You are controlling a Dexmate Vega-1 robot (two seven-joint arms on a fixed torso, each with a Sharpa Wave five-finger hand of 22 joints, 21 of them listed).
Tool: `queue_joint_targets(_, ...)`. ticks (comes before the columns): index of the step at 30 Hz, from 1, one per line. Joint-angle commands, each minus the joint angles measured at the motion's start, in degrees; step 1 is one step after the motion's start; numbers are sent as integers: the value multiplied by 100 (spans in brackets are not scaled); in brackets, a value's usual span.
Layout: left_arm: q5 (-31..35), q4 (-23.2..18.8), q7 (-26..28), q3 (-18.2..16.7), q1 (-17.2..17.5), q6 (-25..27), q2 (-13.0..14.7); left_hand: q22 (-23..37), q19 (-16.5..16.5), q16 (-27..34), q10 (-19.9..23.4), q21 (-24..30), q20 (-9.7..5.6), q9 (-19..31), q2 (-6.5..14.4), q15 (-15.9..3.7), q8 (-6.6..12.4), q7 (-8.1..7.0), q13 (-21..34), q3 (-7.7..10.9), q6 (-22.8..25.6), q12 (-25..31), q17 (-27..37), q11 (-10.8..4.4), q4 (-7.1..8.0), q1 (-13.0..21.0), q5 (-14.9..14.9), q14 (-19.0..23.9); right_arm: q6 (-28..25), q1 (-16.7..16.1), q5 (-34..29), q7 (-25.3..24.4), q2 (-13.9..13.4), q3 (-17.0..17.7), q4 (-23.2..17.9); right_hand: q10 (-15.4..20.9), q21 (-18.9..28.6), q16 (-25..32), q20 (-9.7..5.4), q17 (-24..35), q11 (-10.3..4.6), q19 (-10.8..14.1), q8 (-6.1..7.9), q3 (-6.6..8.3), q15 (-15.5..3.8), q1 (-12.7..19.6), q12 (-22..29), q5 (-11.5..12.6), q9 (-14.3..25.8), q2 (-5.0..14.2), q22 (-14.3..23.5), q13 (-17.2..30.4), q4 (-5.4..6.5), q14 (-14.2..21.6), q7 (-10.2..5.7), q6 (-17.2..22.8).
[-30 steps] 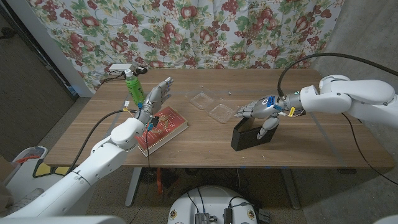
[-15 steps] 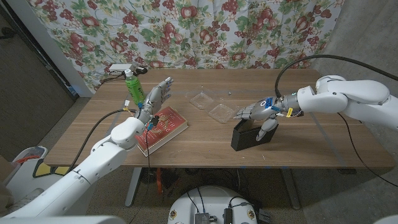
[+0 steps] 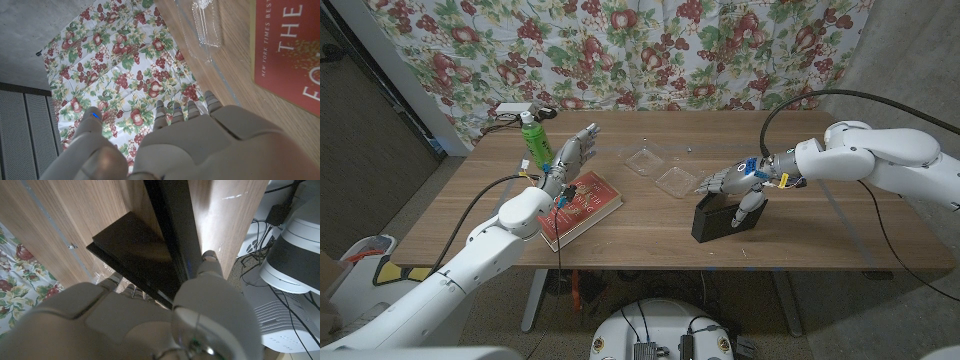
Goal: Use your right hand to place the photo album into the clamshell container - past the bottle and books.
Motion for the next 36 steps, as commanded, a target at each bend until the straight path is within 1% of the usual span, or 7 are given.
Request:
queue_joint_targets(1, -29, 53, -27, 4, -3, -29, -8, 18, 5, 31, -12, 25, -6, 21, 6, 33, -20, 21, 9, -12, 29, 18, 19, 30, 6, 1, -6, -332, -33, 106, 25, 156, 100, -132, 88, -44, 39, 36, 4, 22, -41, 74, 29, 39, -49, 72, 23, -2, 7, 14, 22, 27, -32, -238, -32, -122)
queue_joint_targets(3, -32, 49, -27, -1, 9, -34, -2, 18, 8, 31, -12, 26, -12, 21, 6, 29, -21, 19, 9, -13, 29, 18, 19, 30, 6, 1, -6, -332, -46, 110, 18, 164, 107, -145, 89, -41, 54, 57, 77, 19, -46, 160, 20, 66, 70, 140, 30, -19, 10, 37, 20, 32, -40, -144, -29, -105)
queue_joint_targets(5, -36, 44, -23, -7, 18, -32, 4, 18, 7, 31, -13, 26, -7, 21, 7, 34, -21, 17, 9, -14, 29, 18, 19, 24, 6, 1, -6, -332, -58, 99, -6, 143, 107, -145, 86, -40, 57, 47, 116, 17, -57, 205, 11, 82, 10, 184, 36, -31, 13, 46, 18, 35, -45, -140, -37, -103)
queue_joint_targets(13, -34, 37, -35, -16, 21, -45, 20, 17, 4, 31, -11, 25, -9, 21, 8, 39, -22, 20, 9, -16, 27, 18, 20, 30, 7, 0, -6, -334, -112, 56, -59, 99, 89, -146, 67, -28, 48, 38, 20, 15, -52, 232, 0, 107, -29, 247, 48, -46, 16, 64, 18, 40, -51, -125, -40, -97)
queue_joint_targets(25, -29, -22, 17, -29, 85, -43, 26, 17, 3, 31, -11, 25, -8, 21, 10, 37, -22, 16, 9, -20, 30, 18, 20, 33, 7, -1, -6, -335, -143, 61, -40, 161, 79, -180, 68, -24, 52, 45, 6, 39, -109, 331, -25, 211, -106, 407, 81, -86, 29, 203, 24, 65, -51, -75, -94, -101)
queue_joint_targets(29, -18, -34, 26, -31, 103, -61, 26, 17, 4, 31, -14, 25, -13, 21, 11, 33, -23, 9, 9, -21, 29, 16, 20, 29, 7, -1, -5, -334, -149, 42, -10, 126, 77, -172, 82, -16, 85, 70, 33, 55, -112, 461, -23, 257, -131, 473, 105, -124, 37, 266, 27, 83, -49, -4, -120, -73)
queue_joint_targets(36, -5, -66, 47, -48, 143, -76, 36, 17, 5, 31, -21, 26, -11, 21, 12, 34, -23, 8, 9, -24, 30, 14, 20, 41, 7, -2, -5, -334, -186, -7, 12, 70, 67, -159, 82, 37, 157, 137, -109, 102, -121, 779, -16, 362, -176, 614, 176, -245, 56, 399, 36, 123, -46, 175, -132, 0)
